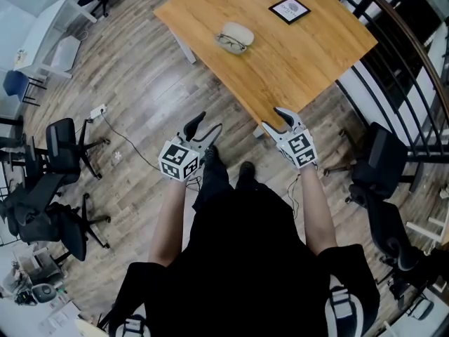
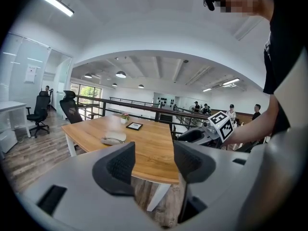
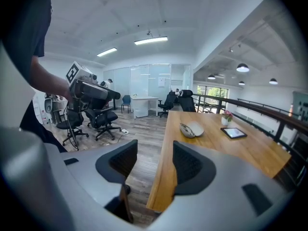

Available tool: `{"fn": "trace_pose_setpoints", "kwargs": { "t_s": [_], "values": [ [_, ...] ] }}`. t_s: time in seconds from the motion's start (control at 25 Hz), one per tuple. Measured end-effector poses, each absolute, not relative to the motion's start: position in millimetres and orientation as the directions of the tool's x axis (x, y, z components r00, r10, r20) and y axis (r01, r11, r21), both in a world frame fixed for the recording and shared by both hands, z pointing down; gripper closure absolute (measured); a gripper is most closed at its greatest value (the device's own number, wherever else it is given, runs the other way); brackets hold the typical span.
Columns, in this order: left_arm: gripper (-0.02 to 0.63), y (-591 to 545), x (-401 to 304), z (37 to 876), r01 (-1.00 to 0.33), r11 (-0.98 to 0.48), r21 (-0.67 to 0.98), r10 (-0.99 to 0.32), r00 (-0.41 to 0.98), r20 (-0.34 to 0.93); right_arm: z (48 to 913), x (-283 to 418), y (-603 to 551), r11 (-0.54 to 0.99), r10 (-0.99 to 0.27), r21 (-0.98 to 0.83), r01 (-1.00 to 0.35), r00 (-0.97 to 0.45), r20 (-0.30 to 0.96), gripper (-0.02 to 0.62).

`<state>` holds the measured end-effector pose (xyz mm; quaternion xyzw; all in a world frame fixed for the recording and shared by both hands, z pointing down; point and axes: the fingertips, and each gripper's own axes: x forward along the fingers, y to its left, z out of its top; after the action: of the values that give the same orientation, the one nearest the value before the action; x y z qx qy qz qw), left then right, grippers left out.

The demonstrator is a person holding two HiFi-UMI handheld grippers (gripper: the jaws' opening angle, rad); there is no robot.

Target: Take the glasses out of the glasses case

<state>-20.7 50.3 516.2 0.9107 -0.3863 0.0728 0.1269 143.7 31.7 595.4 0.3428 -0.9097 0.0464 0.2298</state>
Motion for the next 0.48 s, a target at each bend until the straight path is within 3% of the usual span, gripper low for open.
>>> {"fn": "trace_pose_setpoints", "kwargs": {
  "t_s": [0.48],
  "values": [
    [0.341, 33.9, -24.4, 518.3, -0.716, -0.675, 0.18, -0.675, 0.697, 0.24, 595.0, 141.1, 16.9, 0.746, -0.617, 0.076, -0.662, -0.644, 0.453, 0.339]
  ]
}}
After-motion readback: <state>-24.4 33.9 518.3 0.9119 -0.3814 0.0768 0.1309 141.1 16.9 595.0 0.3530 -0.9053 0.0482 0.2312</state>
